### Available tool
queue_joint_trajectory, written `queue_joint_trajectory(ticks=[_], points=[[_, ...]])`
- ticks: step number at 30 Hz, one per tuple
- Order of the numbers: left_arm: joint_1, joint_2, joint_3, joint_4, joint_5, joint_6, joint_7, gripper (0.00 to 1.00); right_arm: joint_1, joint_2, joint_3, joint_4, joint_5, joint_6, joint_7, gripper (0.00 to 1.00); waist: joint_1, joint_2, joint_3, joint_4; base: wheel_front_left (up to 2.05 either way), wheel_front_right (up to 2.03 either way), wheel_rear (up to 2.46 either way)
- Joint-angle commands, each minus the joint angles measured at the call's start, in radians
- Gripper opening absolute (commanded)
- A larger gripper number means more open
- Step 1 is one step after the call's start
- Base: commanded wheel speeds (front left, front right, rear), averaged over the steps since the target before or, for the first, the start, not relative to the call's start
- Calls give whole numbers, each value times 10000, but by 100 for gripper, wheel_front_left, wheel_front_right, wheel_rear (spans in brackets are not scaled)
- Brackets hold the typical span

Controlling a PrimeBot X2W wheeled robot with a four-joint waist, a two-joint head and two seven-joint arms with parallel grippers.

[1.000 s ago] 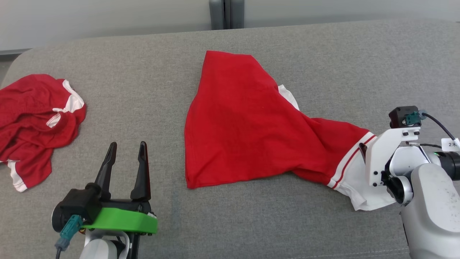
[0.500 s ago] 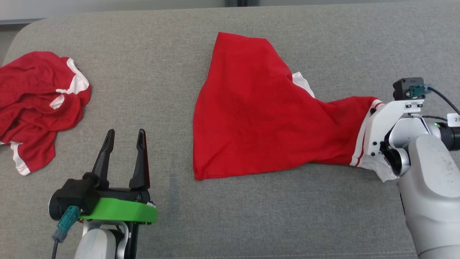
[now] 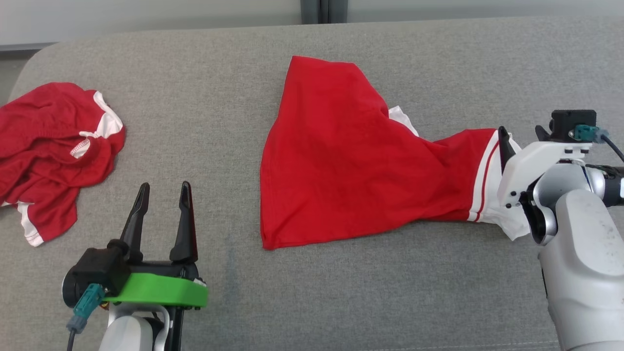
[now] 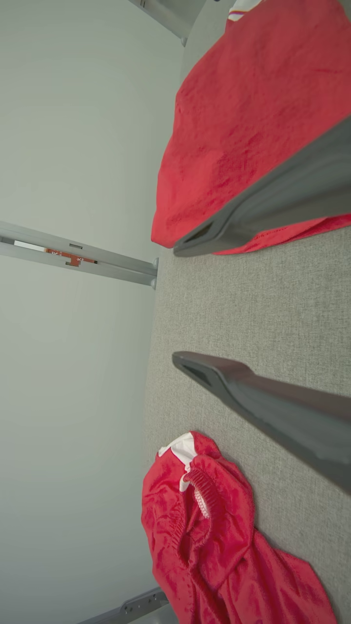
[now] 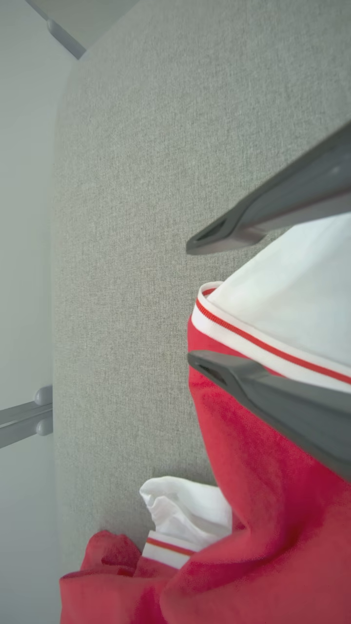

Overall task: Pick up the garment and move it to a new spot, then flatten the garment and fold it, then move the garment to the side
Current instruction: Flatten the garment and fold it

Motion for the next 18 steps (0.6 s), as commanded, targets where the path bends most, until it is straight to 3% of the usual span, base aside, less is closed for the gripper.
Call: queue_joint_trajectory(ticks=[1,10,18], points=[[157,24,90,36,-20,7,6,100,310,16,-3,-284,116,-1,-385,100,0,0,-277,-199,0,0,0],[611,24,455,331,19,7,6,100,2730,-48,1478,-2703,897,-5,-3406,100,0,0,-1006,-743,0,0,0],[836,27,467,759,107,7,7,100,4167,213,1831,-3675,1074,-7,-4058,100,0,0,-1525,-1015,0,0,0]])
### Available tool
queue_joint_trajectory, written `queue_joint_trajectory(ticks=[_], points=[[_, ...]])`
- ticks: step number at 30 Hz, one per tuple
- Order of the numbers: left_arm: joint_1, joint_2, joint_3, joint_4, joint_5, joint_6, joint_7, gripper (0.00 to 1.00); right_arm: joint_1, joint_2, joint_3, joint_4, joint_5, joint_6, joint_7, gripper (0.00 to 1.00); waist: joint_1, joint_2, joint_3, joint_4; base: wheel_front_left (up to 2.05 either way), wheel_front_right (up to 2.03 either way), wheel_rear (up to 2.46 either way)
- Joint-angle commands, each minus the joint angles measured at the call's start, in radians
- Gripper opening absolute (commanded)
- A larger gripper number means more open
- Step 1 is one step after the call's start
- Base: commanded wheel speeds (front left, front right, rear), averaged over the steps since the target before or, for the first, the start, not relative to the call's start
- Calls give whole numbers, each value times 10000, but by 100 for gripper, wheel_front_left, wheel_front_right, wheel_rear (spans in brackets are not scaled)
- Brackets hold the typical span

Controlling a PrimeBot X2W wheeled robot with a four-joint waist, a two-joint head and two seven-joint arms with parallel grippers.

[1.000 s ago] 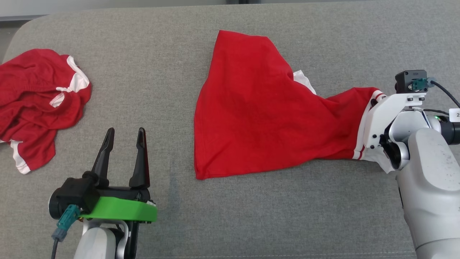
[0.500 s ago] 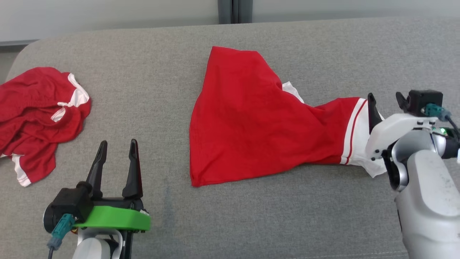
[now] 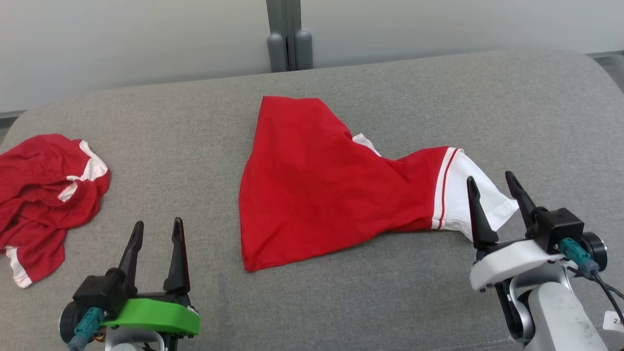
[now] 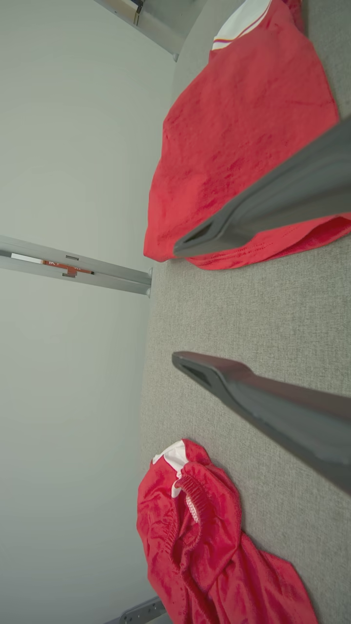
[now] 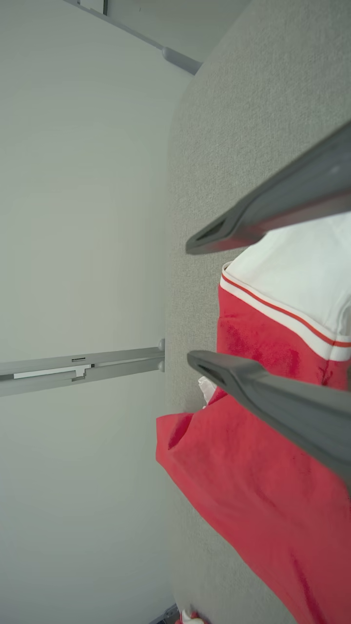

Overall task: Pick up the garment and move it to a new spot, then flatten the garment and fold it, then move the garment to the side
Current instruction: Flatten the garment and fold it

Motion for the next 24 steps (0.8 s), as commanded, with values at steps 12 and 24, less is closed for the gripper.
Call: queue_joint_trajectory(ticks=[12,24], points=[[506,31,-125,249,46,7,7,100,801,252,-13,184,222,-13,75,100,0,0,-654,-117,0,0,0],[649,31,-224,284,56,7,7,100,987,392,-178,112,300,-13,197,100,0,0,-632,-37,0,0,0]])
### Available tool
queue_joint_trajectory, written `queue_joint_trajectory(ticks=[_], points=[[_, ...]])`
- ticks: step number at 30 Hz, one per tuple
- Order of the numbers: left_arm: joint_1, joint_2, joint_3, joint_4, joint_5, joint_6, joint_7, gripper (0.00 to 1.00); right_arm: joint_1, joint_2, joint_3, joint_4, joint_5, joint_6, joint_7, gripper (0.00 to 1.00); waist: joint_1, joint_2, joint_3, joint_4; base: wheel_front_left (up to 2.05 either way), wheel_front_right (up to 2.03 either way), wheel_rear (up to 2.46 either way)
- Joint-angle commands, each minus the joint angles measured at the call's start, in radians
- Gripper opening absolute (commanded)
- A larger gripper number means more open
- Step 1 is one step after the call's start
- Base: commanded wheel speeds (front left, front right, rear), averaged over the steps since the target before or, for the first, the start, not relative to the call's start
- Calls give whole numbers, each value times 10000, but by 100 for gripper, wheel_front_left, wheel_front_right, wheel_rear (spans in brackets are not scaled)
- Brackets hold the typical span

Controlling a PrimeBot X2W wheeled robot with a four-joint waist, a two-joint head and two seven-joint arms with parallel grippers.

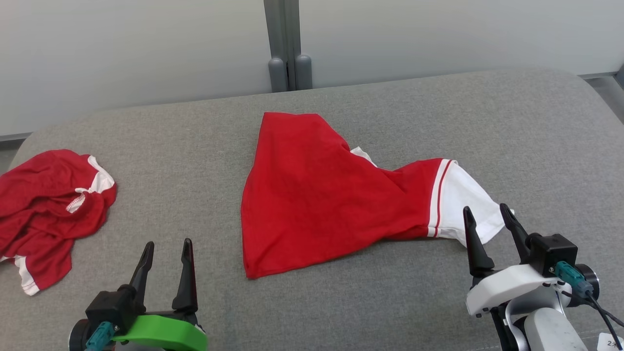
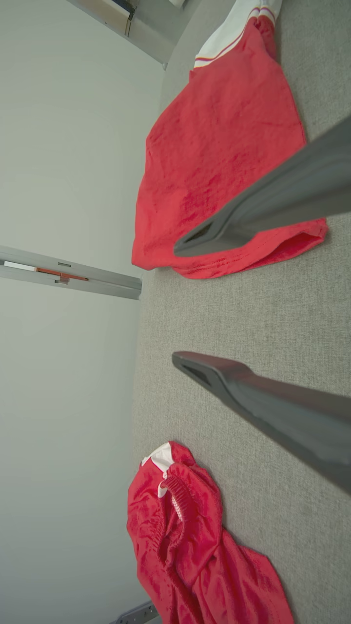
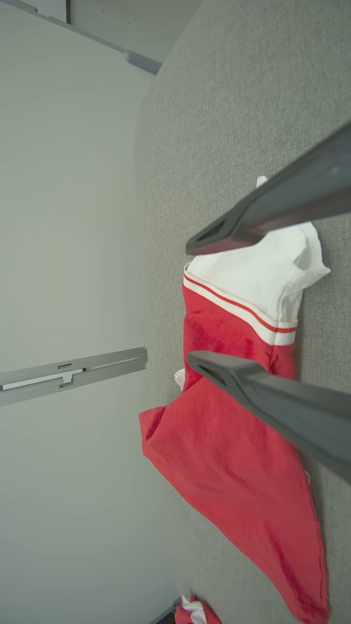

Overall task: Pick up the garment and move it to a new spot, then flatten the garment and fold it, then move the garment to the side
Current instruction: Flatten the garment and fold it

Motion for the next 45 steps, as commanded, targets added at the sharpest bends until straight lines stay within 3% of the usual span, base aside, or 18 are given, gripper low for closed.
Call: queue_joint_trajectory(ticks=[1,10,18,24,33,45], points=[[131,31,-21,14,16,7,7,100,115,7,-28,8,24,-13,5,100,0,0,41,11,0,0,0],[-212,29,-510,299,169,7,8,100,-389,-74,-209,-29,-122,-13,368,100,0,0,312,7,0,0,0],[-1171,33,-1876,2537,53,7,100,100,-1707,-518,-1534,1141,-497,-11,2914,100,0,0,777,63,0,0,0],[-2172,36,-2658,3806,-477,22,281,100,-2696,-1111,-1722,2220,-808,-11,4031,100,0,0,1223,264,0,0,0],[-3227,36,-3802,4844,-1239,70,477,100,-3650,-1641,-1361,3796,-671,-11,4453,100,0,0,1769,490,0,0,0],[-3953,35,-4688,5639,-1995,189,408,100,-4343,-1626,-847,5490,175,-11,4766,100,0,0,2308,506,0,0,0]])
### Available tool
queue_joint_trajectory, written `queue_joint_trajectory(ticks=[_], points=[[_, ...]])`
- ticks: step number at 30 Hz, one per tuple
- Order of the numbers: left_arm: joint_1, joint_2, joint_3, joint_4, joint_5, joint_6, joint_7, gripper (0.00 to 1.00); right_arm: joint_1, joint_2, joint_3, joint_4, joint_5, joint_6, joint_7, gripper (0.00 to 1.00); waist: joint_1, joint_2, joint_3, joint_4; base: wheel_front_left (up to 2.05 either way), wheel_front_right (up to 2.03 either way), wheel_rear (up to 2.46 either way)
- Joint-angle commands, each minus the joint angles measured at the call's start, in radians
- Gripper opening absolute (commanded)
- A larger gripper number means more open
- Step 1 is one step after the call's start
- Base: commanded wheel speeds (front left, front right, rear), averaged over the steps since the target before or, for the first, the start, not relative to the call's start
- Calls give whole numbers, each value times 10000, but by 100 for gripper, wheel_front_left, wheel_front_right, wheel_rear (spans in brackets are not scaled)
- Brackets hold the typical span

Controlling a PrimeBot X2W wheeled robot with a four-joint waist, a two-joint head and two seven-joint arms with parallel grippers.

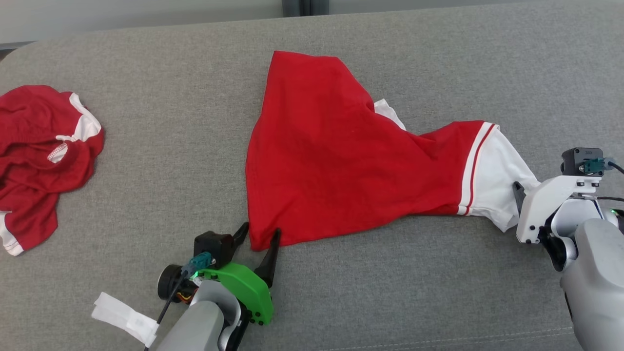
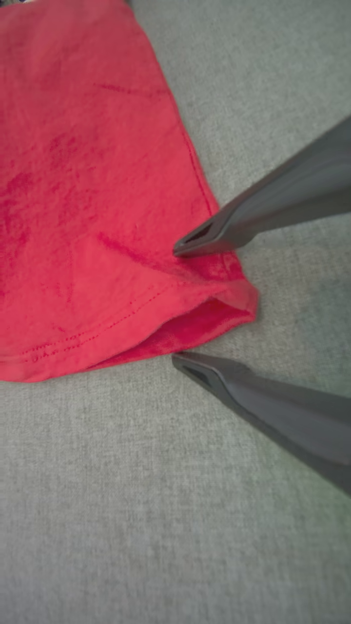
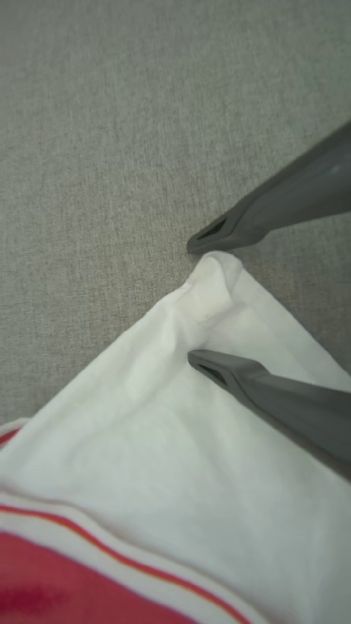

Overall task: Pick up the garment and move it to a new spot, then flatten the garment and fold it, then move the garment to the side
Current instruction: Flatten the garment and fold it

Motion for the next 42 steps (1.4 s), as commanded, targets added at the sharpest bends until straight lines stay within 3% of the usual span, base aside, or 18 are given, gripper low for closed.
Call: queue_joint_trajectory(ticks=[1,2,3,4,5,6,7,13,17,23,28,36,42], points=[[-97,38,-116,195,-165,-15,51,100,43,44,92,297,163,-9,147,100,0,0,104,19,0,0,0],[-142,38,-167,235,-189,-23,49,100,37,44,173,403,238,-8,228,100,0,0,134,24,0,0,0],[-177,38,-234,279,-264,-30,77,100,39,42,227,503,338,-8,266,62,0,0,166,24,0,0,0],[-206,38,-310,338,-311,-32,156,80,17,27,267,565,418,-9,259,26,0,0,191,22,0,0,0],[-228,35,-364,376,-335,-36,164,49,10,26,300,594,485,-9,206,0,0,0,214,20,0,0,0],[-228,34,-425,407,-408,-42,180,29,12,27,326,616,546,-9,170,0,0,0,232,17,0,0,0],[-201,18,-504,443,-478,-54,227,0,30,25,358,649,584,-11,139,0,0,0,240,13,0,0,0],[-24,31,-634,443,-955,-107,70,0,181,31,430,525,935,-11,-399,0,0,0,25,-29,0,0,0],[51,35,-272,-189,-1558,-125,-206,0,231,290,173,-145,1942,-5,-1057,0,0,0,-278,-50,0,0,0],[328,188,357,-1762,-2333,-192,-334,0,772,266,275,-2004,3470,-5,-1420,0,0,0,-766,-166,0,0,0],[385,463,683,-3952,-3888,-197,-49,0,1133,221,51,-4342,4549,-5,-1288,0,0,0,-1058,-364,0,0,0],[-593,1220,1552,-6525,-6377,-195,997,0,630,517,-350,-7169,5034,-3,-570,0,0,0,-1205,-672,0,0,0],[-1937,1711,1836,-7182,-6390,-132,1482,0,-244,850,-536,-8538,5030,-3,-78,0,0,0,-999,-829,0,0,0]])
